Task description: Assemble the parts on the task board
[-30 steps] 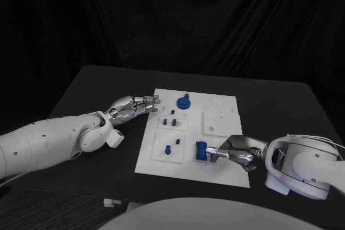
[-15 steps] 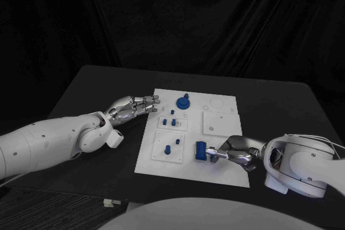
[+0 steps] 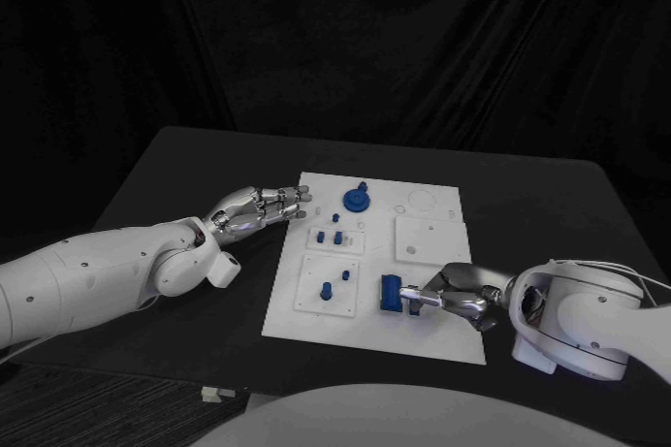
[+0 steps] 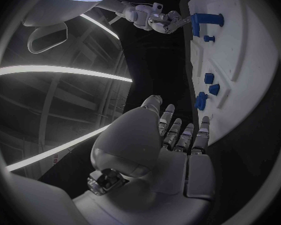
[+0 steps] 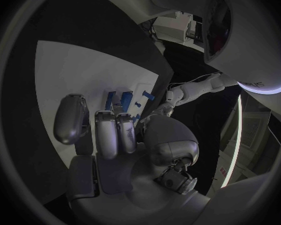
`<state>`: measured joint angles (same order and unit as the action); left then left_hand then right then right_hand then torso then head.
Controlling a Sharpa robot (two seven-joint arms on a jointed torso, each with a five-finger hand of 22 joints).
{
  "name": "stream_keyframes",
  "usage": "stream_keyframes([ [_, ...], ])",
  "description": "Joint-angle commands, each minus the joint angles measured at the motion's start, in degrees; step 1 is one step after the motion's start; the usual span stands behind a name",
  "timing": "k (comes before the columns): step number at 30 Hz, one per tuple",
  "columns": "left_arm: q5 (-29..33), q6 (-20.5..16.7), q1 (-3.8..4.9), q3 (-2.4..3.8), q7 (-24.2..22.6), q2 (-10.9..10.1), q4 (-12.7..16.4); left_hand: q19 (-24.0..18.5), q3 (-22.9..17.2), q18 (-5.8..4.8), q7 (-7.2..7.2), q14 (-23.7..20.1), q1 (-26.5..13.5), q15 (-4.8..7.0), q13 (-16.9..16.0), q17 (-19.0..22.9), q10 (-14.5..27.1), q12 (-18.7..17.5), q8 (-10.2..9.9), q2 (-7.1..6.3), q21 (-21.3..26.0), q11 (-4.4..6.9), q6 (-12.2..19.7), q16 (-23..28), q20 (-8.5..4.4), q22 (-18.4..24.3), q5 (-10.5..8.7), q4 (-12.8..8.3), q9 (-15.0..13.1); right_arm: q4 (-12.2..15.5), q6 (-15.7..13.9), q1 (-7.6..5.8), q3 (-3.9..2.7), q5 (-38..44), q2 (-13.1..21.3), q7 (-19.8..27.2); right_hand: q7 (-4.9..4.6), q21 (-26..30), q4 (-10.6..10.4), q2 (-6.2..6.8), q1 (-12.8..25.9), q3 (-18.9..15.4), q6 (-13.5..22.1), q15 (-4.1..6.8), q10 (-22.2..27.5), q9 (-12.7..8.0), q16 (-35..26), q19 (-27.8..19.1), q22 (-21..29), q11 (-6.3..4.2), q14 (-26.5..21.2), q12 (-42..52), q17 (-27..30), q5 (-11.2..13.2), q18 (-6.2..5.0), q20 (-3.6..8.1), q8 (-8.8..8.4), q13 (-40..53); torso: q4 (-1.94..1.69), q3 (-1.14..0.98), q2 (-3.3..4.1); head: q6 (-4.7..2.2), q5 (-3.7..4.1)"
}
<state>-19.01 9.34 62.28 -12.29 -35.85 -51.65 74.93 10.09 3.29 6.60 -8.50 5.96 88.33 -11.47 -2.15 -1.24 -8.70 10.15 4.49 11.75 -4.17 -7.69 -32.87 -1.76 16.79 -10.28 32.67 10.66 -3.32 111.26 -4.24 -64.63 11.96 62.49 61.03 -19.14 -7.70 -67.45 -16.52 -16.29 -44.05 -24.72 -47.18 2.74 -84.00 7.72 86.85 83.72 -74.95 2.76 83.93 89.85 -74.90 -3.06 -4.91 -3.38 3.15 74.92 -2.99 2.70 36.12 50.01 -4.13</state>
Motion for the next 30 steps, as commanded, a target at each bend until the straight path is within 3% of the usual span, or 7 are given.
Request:
stream_keyframes([
  [1,0.37,0.58,-0.09,0.05,-1.06,0.06,0.15,0.37,-0.4,-0.61,-0.09,0.31,-0.13,-0.03,-0.06,-0.08,-0.26,0.35,0.31,-0.61,-0.23,-0.02,-0.25,-0.28,0.08,0.09,0.4,-0.07,-0.07,-0.24,0.2,0.24,0.0,0.57,-0.17,-1.19,-0.05,0.36,-0.11,0.0,-0.52,-1.57,0.93,-0.43,-6.0,-0.27,0.1,-0.14,-8.91,0.22,3.75,0.15,-1.42,0.27,0.36,-0.34,0.27,15.08,-0.01,0.0,0.02,-0.01,0.05],
  [14,0.37,0.48,-0.11,0.05,-1.14,-0.08,0.21,0.37,-0.4,-0.61,-0.09,0.31,-0.13,-0.03,-0.06,-0.08,-0.26,0.35,0.31,-0.61,-0.23,-0.02,-0.25,-0.28,0.08,0.09,0.4,-0.07,-0.07,0.2,-1.92,0.44,-0.01,0.29,0.53,1.31,-0.18,0.35,-0.07,-0.07,-0.86,-1.49,-2.3,-0.59,-6.0,-0.28,0.09,-0.15,-8.9,0.35,3.73,0.15,-1.32,0.21,0.35,-0.5,1.57,15.08,-0.01,0.0,0.01,-0.01,-0.01],
  [22,0.37,-0.77,-0.12,0.05,-2.86,-0.24,0.61,0.35,-0.5,-0.73,-0.15,0.21,-0.35,0.09,-0.07,-0.06,-0.4,0.42,0.39,-0.72,-0.21,-0.13,-0.55,-0.25,0.06,0.2,0.27,0.0,-0.1,1.2,-13.76,-1.41,-0.03,-4.3,2.31,10.48,0.67,1.12,0.02,0.04,-1.65,-1.36,-6.14,-0.28,-6.0,-0.25,-0.25,-0.38,-8.67,-0.36,3.47,0.15,0.1,-0.11,0.14,-0.39,3.23,15.08,0.02,0.0,-0.03,-0.01,0.14],
  [25,0.37,-1.83,-0.12,0.05,-4.64,-0.53,1.33,-0.89,1.03,-1.21,-0.2,-1.03,-4.39,2.02,0.0,0.14,-0.34,0.02,0.6,-0.77,0.39,-0.25,-0.8,0.16,-0.08,1.56,-1.57,5.4,-0.08,1.14,-21.54,-3.01,-0.04,-8.88,2.87,16.39,1.86,10.93,-0.04,0.37,-3.49,-1.31,-8.7,0.16,-6.0,-0.52,-4.04,-3.71,-5.74,-1.44,1.14,0.15,10.24,-1.69,-1.61,-0.16,3.89,15.08,0.03,-0.01,-0.04,-0.01,0.2],
  [28,0.37,-2.91,-0.12,0.05,-6.51,-0.97,2.16,-2.55,2.76,-0.83,-0.02,-1.92,-7.05,3.21,0.04,0.28,-0.2,-0.18,0.62,-0.42,1.14,0.03,-0.46,0.44,-0.57,2.84,-2.43,6.18,-0.04,0.4,-27.67,-4.23,-0.04,-14.54,3.01,22.2,2.09,18.02,-0.1,0.5,-3.9,-1.47,-9.3,0.34,-3.97,-0.74,-7.84,-6.06,-3.32,-1.88,-0.7,-5.01,18.41,-2.61,-2.79,0.16,3.86,10.5,-0.02,-0.02,-0.11,-0.01,0.38],
  [29,0.37,-3.38,-0.11,0.05,-7.44,-1.05,2.37,-3.37,3.44,-0.58,0.33,-2.39,-8.12,3.66,0.09,0.36,0.0,-0.38,0.42,-0.12,1.5,0.41,0.34,0.6,-0.89,3.44,-3.12,6.22,0.05,-0.11,-29.72,-4.57,-0.04,-17.1,2.95,24.81,1.97,24.82,-0.15,0.62,-4.16,-1.54,-9.52,0.4,-1.84,-0.95,-12.02,-8.29,-0.71,-2.31,-2.3,-10.38,25.88,-3.03,-3.7,0.22,3.71,5.95,-0.05,-0.03,-0.2,-0.01,0.47],
  [30,0.37,-3.84,-0.11,0.05,-8.38,-1.07,2.52,-4.43,4.47,-0.02,1.07,-3.07,-9.38,4.23,0.15,0.48,0.46,-0.75,-0.11,0.22,1.96,1.04,2.35,0.81,-1.43,4.22,-3.94,6.21,0.23,-0.69,-31.5,-4.83,-0.04,-19.61,2.84,27.4,1.72,40.15,-0.13,0.88,-4.72,-1.59,-9.36,-0.09,6.72,-1.33,-27.12,-14.49,5.75,-1.56,-9.55,-29.09,49.44,-4.47,-5.48,-0.13,3.28,-8.99,-0.06,-0.03,-0.29,-0.01,0.51],
])
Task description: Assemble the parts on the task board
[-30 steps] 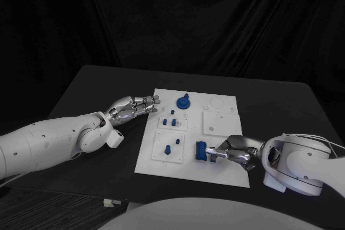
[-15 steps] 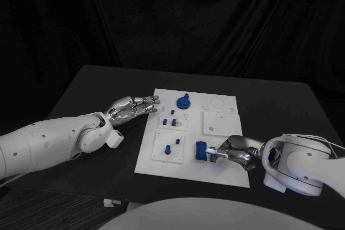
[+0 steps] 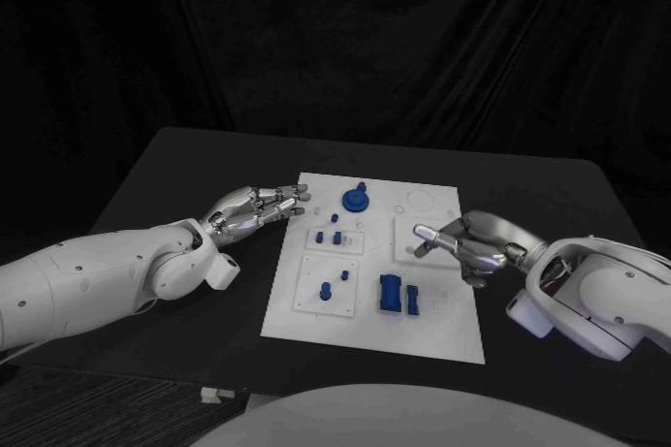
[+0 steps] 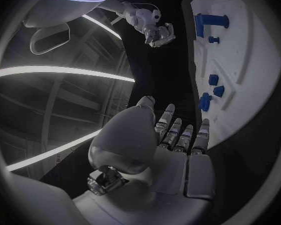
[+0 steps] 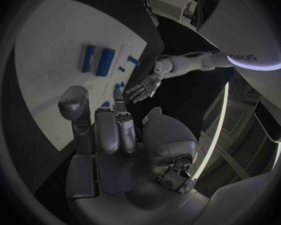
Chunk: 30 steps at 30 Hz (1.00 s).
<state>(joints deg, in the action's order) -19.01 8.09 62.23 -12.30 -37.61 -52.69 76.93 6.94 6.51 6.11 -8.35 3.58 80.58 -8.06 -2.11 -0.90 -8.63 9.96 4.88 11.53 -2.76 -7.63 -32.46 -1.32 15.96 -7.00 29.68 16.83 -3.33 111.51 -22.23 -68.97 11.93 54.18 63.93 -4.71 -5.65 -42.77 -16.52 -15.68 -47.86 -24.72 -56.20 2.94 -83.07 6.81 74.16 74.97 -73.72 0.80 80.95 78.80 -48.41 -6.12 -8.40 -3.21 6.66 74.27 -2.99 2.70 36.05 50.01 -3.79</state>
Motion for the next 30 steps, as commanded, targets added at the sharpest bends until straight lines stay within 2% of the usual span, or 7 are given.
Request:
stream_keyframes([
  [1,0.37,-2.85,-0.06,0.06,-7.17,-0.03,0.6,-2.03,1.87,1.08,1.77,-1.08,-1.96,1.18,0.18,0.21,0.86,-0.89,-0.86,0.59,0.85,1.38,3.2,0.48,-1.14,1.52,-1.36,0.02,0.34,-1.32,-14.43,-0.62,0.0,-12.76,-0.16,14.51,-0.37,15.95,-0.14,0.29,-0.95,-1.59,-0.31,-0.3,6.34,-0.45,-15.44,-5.98,4.81,0.45,-6.98,-19.26,24.41,-1.49,-1.97,-0.37,-0.27,-9.29,-0.08,-0.03,-0.28,-0.01,0.18],
  [6,0.37,-4.78,-0.06,0.06,-10.55,-0.02,1.07,-4.41,3.99,3.46,3.53,-2.76,-3.02,2.85,0.39,0.62,2.55,-2.07,-1.67,1.2,1.74,3.2,5.97,1.0,-3.12,3.51,-3.48,0.01,0.57,-4.24,-15.92,-0.7,0.01,-21.97,-0.87,24.57,-4.37,35.89,0.03,0.95,-3.38,-1.41,2.16,-8.0,29.94,-2.34,-43.19,-21.46,20.88,6.47,-23.0,-53.54,37.13,-2.39,-0.45,-7.04,-2.17,-37.25,-0.14,-0.05,-0.81,-0.01,0.54],
  [10,0.37,-6.48,-0.06,0.06,-12.24,-0.05,1.41,-6.23,5.77,4.21,4.83,-3.58,-3.61,4.77,0.71,0.9,4.74,-3.64,-2.18,1.39,2.29,5.49,7.87,1.32,-4.81,5.49,-5.75,-0.02,0.76,-6.16,-12.88,0.37,0.02,-28.01,-1.09,30.59,-1.68,40.18,-0.03,1.37,-5.82,-0.95,10.59,-17.31,49.21,-3.12,-56.76,-46.83,34.5,15.06,-46.21,-65.44,44.08,-0.31,4.14,-11.83,-2.85,-48.52,0.04,-0.12,-1.07,-0.01,0.21],
  [22,0.37,-7.91,-0.06,0.06,-13.23,-0.04,1.47,-6.73,6.75,4.25,5.85,-3.58,-2.8,6.0,0.81,0.9,5.7,-3.96,-2.36,1.62,2.55,6.74,8.9,1.32,-6.9,6.43,-4.71,-0.13,0.88,-9.58,-9.4,2.12,0.02,-32.85,-2.26,36.82,2.89,41.91,-0.04,1.01,-6.56,-0.46,26.71,-12.21,71.25,-3.85,-65.05,-73.15,67.2,9.45,-73.51,-66.1,46.14,-0.39,-1.4,-13.07,-3.52,-63.81,-0.08,-0.17,-1.15,-0.01,0.32],
  [23,0.01,-6.63,-0.01,0.02,-1.02,-0.14,1.39,-6.94,2.66,0.74,8.35,-3.58,-26.61,8.06,2.11,0.9,8.63,-5.65,-4.88,-2.36,2.76,7.63,15.77,1.32,-9.45,7.0,-12.45,-5.06,3.33,-9.38,-10.69,1.95,0.06,-29.84,-2.16,32.86,5.65,42.77,4.96,5.49,10.22,7.42,35.24,-9.39,74.53,-6.81,-67.66,-74.97,69.09,6.39,-75.45,-70.07,48.41,1.81,2.06,-8.2,-6.66,-66.77,0.08,-0.19,-1.11,0.0,0.14],
  [26,0.29,-7.31,-0.04,0.2,-0.88,-0.02,1.57,-6.94,1.98,0.74,8.35,-3.58,-30.51,8.06,2.11,0.9,8.63,-9.96,-4.88,-2.95,2.76,7.63,17.22,1.32,-10.04,7.0,-13.6,-5.96,3.33,-9.72,-11.01,2.14,-0.28,-30.53,-2.64,32.91,5.65,42.77,9.91,9.06,25.46,14.81,44.27,-2.94,77.97,-6.81,-74.16,-74.97,73.72,-0.8,-80.95,-73.76,48.41,6.12,4.12,-3.41,-6.66,-70.0,0.14,-0.24,-1.19,-0.34,0.22],
  [30,1.32,-9.77,-0.15,0.86,-0.41,0.42,2.2,-6.94,0.6,0.0,8.35,-3.58,-38.02,8.06,2.11,0.9,8.63,-9.96,-4.88,-4.25,2.76,7.63,19.51,1.32,-10.89,7.0,-16.03,-7.49,3.33,-10.95,-12.14,2.84,-1.49,-32.99,-4.36,33.07,5.65,42.77,16.52,15.68,37.54,20.19,50.69,-2.94,83.07,-6.81,-74.16,-74.97,73.72,-0.8,-80.95,-78.8,48.41,6.12,8.4,3.21,-6.66,-74.27,0.37,-0.44,-1.49,-1.57,0.51],
])
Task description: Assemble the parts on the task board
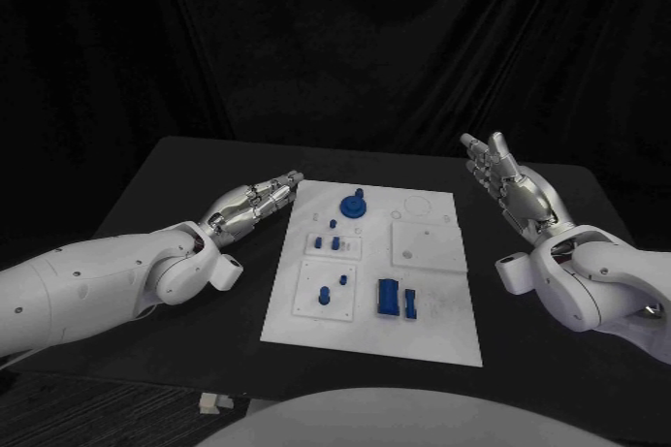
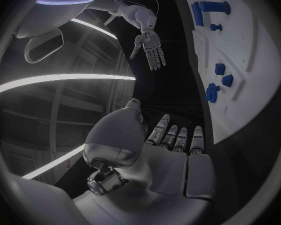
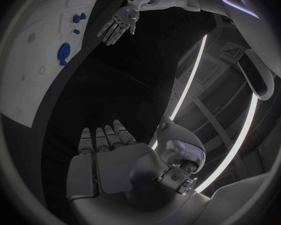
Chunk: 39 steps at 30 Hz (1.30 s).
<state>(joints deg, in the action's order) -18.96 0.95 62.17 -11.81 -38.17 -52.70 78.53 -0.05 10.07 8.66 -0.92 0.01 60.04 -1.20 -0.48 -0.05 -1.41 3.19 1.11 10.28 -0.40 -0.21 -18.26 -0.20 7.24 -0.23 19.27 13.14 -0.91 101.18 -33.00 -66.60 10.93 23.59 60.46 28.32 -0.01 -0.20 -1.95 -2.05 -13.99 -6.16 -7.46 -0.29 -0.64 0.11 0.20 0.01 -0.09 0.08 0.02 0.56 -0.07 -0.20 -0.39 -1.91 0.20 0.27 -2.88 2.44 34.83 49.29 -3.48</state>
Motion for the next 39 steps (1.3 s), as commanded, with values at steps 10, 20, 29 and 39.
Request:
stream_keyframes([
  [10,7.54,-17.67,-0.77,4.43,3.07,3.12,4.44,0.05,-5.39,-4.07,0.92,-0.01,-31.42,1.2,0.48,0.05,1.41,-3.19,-1.11,-5.37,0.4,0.21,9.55,0.2,-7.24,0.23,-10.09,-6.75,0.91,-7.67,-7.84,4.43,-7.42,-16.47,-10.77,0.99,0.01,0.2,1.95,2.05,13.99,6.16,7.46,0.29,0.64,-0.11,-0.2,-0.01,0.09,-0.08,-0.02,-0.56,0.07,0.2,0.39,1.91,-0.2,-0.27,1.67,-1.4,-2.09,-8.42,1.96],
  [20,15.52,-36.82,-1.63,9.59,6.78,6.54,9.32,0.05,-10.07,-8.66,0.92,-0.01,-41.66,1.2,0.48,0.05,1.41,-3.19,-1.11,-10.28,0.4,0.21,12.68,0.2,-7.24,0.23,-13.38,-13.14,0.91,-11.23,-11.12,6.44,-10.92,-23.58,-15.77,1.47,0.01,0.2,1.95,2.05,13.99,6.16,7.46,0.29,0.64,-0.11,-0.2,-0.01,0.09,-0.08,-0.02,-0.56,0.07,0.2,0.39,1.91,-0.2,-0.27,2.79,-2.36,-3.53,-14.43,3.37],
  [29,18.73,-44.52,-1.98,11.66,8.27,7.92,11.29,0.05,-10.07,-8.66,0.92,-0.01,-47.07,1.2,0.48,0.05,1.41,-3.19,-1.11,-10.28,0.4,0.21,14.1,0.2,-7.24,0.23,-15.11,-13.14,0.91,-11.23,-11.12,6.44,-10.93,-23.59,-15.77,1.47,0.01,0.2,1.95,2.05,13.99,6.16,7.46,0.29,0.64,-0.11,-0.2,-0.01,0.09,-0.08,-0.02,-0.56,0.07,0.2,0.39,1.91,-0.2,-0.27,2.88,-2.44,-3.65,-14.91,3.48],
  [39,18.96,-45.07,-2.01,11.81,8.38,8.01,11.43,0.05,-10.07,-8.66,0.92,-0.01,-51.36,1.2,0.48,0.05,1.41,-3.19,-1.11,-10.28,0.4,0.21,18.26,0.2,-7.24,0.23,-19.27,-13.14,0.91,-11.23,-11.12,6.44,-10.93,-23.59,-15.77,1.47,0.01,0.2,1.95,2.05,13.99,6.16,7.46,0.29,0.64,-0.11,-0.2,-0.01,0.09,-0.08,-0.02,-0.56,0.07,0.2,0.39,1.91,-0.2,-0.27,2.88,-2.44,-3.65,-14.91,3.48],
])
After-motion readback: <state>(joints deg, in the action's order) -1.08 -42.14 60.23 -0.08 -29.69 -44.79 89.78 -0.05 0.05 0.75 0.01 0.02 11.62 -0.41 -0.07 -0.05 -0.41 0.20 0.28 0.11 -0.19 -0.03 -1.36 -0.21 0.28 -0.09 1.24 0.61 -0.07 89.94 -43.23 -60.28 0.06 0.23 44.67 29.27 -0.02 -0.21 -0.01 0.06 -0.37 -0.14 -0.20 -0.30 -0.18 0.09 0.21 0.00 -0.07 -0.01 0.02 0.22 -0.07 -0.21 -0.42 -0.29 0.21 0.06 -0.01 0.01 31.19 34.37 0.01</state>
